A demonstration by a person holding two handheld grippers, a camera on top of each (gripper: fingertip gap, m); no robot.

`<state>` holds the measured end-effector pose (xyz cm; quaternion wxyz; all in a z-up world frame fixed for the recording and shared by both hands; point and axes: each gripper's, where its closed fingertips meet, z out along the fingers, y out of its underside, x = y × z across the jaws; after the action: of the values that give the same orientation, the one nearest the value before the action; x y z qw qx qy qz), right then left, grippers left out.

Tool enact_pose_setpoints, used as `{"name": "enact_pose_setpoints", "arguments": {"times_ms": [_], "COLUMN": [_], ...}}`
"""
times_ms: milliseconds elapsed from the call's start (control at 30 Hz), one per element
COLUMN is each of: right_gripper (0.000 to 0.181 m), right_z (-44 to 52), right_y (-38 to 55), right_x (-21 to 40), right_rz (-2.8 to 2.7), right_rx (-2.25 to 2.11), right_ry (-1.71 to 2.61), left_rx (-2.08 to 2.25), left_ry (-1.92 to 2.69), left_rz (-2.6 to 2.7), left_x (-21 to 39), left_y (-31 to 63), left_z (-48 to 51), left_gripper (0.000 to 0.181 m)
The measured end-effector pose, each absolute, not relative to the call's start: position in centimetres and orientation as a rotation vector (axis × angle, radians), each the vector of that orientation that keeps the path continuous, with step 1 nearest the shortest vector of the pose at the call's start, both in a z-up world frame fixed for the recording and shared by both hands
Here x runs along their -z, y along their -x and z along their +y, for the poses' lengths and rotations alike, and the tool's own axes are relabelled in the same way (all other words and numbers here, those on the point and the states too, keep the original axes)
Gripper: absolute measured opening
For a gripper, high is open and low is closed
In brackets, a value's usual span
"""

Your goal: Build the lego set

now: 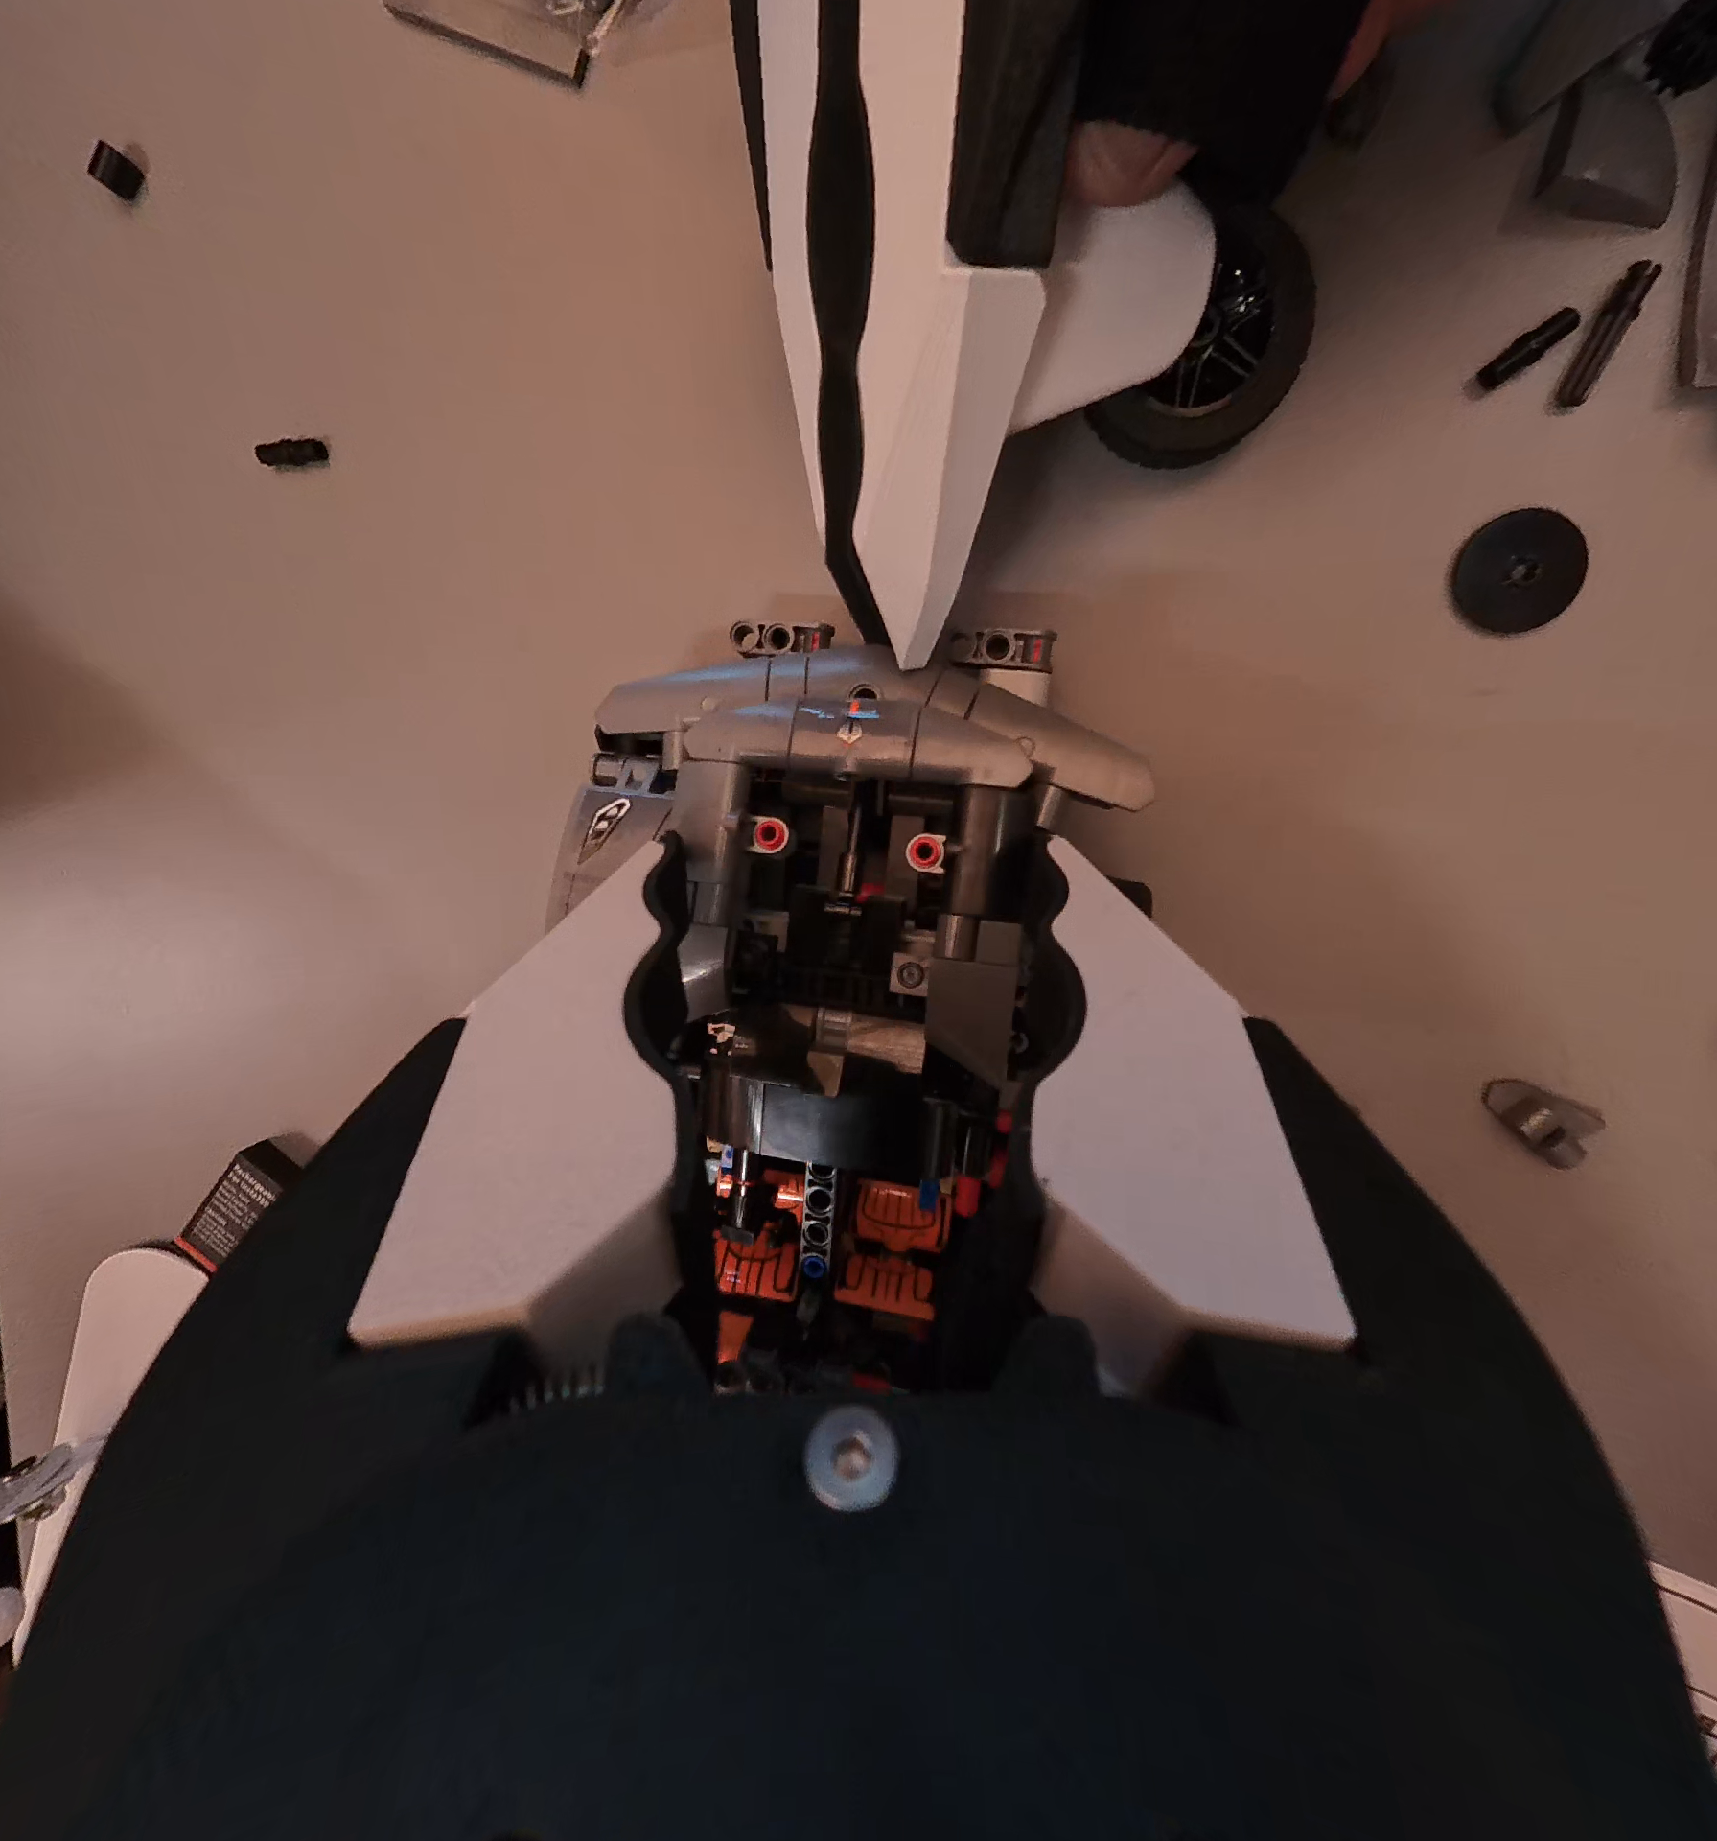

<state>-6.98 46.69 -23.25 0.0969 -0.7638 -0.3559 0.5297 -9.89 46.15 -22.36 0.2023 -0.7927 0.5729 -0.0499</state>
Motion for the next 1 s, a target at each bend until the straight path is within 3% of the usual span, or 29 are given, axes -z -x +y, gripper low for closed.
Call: {"name": "enact_pose_setpoints", "arguments": {"times_ms": [367,567,833,1000], "right_gripper": [0.007,0.007,0.008,0.008], "right_z": [47.7,47.9,47.5,47.3], "right_y": [6.2,6.0,6.2,6.4], "right_x": [21.7,21.5,21.7,21.8], "right_rz": [-1.007,-0.999,-1.016,-1.03], "right_rx": [-1.576,-1.58,-1.584,-1.584], "right_ry": [2.211,2.202,2.197,2.196], "left_rx": [0.117,-0.031,-0.063,-0.336], "left_ry": [2.202,2.245,2.322,2.223], "left_rz": [1.501,1.417,1.136,1.15], "left_x": [18.4,14.9,15.0,16.6], "left_y": [12.2,18.4,25.2,26.6], "left_z": [46.5,44.2,39.3,37.2], "left_gripper": [0.072,0.072,0.077,0.075]}}
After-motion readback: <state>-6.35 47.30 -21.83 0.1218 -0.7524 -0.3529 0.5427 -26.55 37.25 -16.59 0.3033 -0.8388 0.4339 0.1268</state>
